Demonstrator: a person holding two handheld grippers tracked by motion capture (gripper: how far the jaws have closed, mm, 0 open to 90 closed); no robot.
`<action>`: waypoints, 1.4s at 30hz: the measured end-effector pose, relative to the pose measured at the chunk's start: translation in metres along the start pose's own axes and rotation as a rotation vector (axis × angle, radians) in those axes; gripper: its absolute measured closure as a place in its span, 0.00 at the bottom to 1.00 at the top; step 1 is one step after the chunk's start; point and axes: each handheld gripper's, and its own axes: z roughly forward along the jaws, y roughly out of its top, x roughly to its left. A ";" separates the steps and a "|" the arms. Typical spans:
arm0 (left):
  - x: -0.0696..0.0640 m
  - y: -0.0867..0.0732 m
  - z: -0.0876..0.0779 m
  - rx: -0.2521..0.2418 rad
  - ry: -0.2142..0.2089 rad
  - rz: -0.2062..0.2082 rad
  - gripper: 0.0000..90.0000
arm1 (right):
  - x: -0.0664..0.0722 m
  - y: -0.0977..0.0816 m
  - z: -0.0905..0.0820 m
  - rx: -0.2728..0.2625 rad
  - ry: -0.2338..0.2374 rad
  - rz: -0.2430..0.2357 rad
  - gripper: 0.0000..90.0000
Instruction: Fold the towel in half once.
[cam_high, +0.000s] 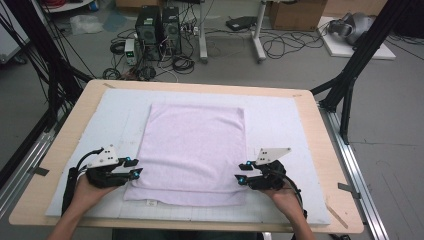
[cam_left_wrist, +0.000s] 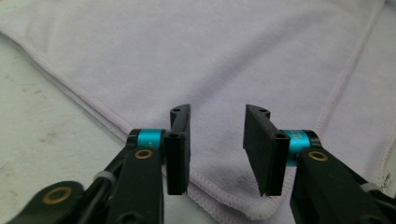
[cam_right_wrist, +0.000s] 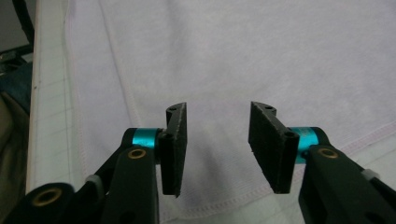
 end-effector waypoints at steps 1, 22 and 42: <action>-0.001 -0.001 0.001 0.005 -0.009 0.010 0.71 | 0.001 -0.001 0.001 0.005 0.006 -0.004 0.66; -0.008 -0.016 0.010 0.087 -0.058 0.036 0.84 | 0.011 -0.016 0.011 0.108 0.024 -0.027 0.89; -0.004 -0.002 -0.007 0.043 -0.023 0.010 0.98 | 0.006 -0.003 -0.004 0.047 0.053 -0.020 0.97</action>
